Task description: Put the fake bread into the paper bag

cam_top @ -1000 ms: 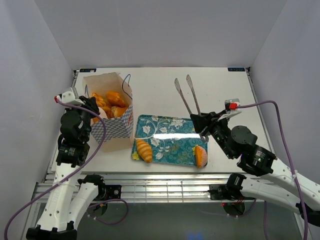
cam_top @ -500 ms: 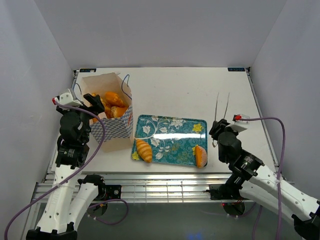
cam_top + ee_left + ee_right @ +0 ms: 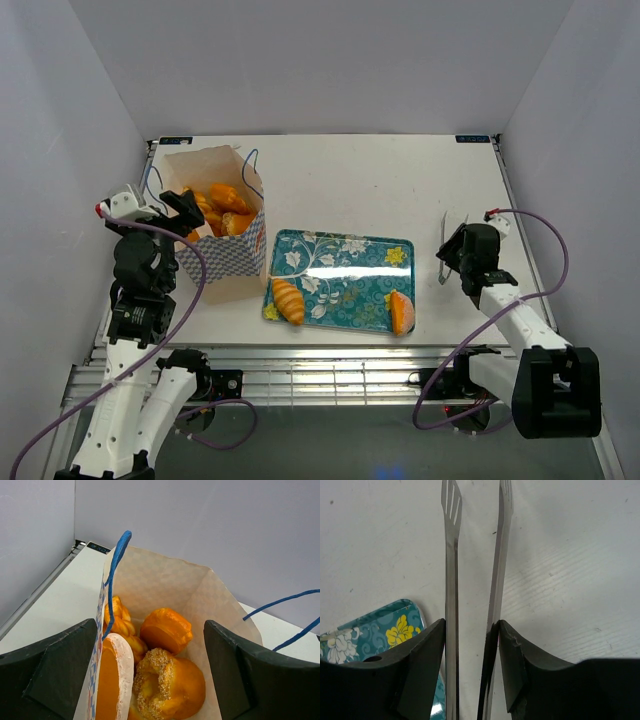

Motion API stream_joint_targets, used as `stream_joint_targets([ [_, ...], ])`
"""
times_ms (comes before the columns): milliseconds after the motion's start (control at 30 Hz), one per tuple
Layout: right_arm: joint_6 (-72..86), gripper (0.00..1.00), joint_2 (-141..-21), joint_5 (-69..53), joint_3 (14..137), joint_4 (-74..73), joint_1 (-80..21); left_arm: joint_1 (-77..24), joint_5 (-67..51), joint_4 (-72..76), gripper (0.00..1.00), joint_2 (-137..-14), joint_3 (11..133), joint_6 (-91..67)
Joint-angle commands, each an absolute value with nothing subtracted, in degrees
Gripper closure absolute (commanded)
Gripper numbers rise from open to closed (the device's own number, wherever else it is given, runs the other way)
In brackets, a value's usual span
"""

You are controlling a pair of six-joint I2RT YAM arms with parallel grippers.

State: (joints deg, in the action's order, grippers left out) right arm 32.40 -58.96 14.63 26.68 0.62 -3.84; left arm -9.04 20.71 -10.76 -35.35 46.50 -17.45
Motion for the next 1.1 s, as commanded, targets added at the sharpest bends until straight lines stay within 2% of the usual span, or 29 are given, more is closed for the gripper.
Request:
stream_joint_targets([
  [0, 29.71, 0.48, -62.13, 8.88, 30.85, 4.92, -3.34, -9.32, 21.01, -10.99, 0.02, -34.37, 47.37, -17.49],
  [333, 27.33, 0.45, -72.59, 8.61, 31.91, 2.55, -3.34, -9.58, 19.95, -10.99, 0.02, -34.01, 47.29, -17.67],
  [533, 27.07, 0.38, -74.27, 9.05, 32.69, 1.06, -3.34, -9.93, 19.34, -10.99, 0.02, -34.63, 47.29, -17.4],
  [633, 26.81, 0.32, -73.66, 8.7, 34.09, 0.09, -3.34, -10.02, 19.16, -10.81, 0.02, -34.63, 47.29, -17.49],
  [800, 26.54, 0.16, -70.85, 6.68, 36.91, -3.86, -3.34, -10.2, 18.02, -10.81, 0.02, -35.33, 47.37, -16.96],
  [1000, 24.97, 0.08, -66.2, 4.58, 41.3, -8.35, -3.43, -10.55, 16.79, -10.11, 0.02, -35.16, 47.11, -16.61],
  [1033, 23.39, 0.02, -65.14, 3.79, 41.83, -8.26, -3.51, -10.63, 16.27, -10.02, 0.02, -35.16, 47.11, -16.61],
  [1067, 22.25, 0.02, -64.0, 3.08, 42.62, -8.09, -4.21, -10.72, 14.78, -9.67, 0.02, -35.33, 47.02, -16.52],
])
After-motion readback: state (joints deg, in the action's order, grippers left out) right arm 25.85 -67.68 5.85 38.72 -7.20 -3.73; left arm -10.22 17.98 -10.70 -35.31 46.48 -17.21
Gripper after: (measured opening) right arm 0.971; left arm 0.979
